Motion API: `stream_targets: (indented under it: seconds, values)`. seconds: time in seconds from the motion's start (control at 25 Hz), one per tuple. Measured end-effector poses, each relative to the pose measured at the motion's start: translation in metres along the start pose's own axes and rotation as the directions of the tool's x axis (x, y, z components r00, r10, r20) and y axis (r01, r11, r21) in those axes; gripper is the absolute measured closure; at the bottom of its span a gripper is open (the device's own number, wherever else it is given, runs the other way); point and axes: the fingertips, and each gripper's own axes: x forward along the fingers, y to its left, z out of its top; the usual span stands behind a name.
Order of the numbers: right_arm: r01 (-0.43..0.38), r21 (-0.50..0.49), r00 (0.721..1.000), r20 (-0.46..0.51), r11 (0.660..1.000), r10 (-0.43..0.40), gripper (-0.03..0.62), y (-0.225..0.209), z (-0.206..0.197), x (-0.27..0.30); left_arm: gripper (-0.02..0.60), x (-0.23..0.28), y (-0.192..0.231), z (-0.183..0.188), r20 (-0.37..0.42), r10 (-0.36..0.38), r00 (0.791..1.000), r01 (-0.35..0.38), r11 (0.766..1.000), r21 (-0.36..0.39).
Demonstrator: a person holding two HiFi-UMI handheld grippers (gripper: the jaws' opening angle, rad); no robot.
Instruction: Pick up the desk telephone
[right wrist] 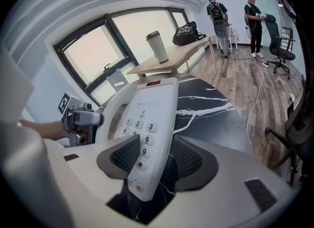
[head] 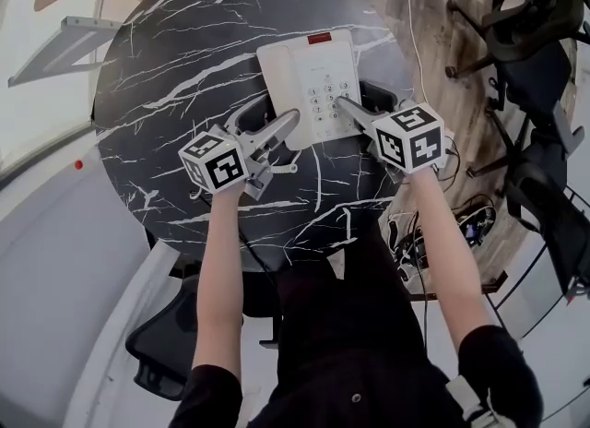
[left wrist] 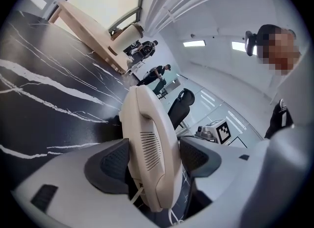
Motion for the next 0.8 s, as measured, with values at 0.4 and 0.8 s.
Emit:
stream_targets:
  seconds: [0.4, 0.8]
  values:
    - [-0.098, 0.047, 0.995, 0.016, 0.994, 0.098, 0.384, 0.0025, -0.0014, 0.0026, 0.249, 0.0, 0.0005, -0.0004, -0.003, -0.006, 1.0, 0.006, 1.0, -0.005]
    - [-0.115, 0.085, 0.993, 0.04, 0.99, 0.111, 0.398, 0.0009, -0.0002, 0.002, 0.267, -0.0016, 0.0002, 0.0002, 0.018, 0.01, 1.0, -0.009, 1.0, -0.026]
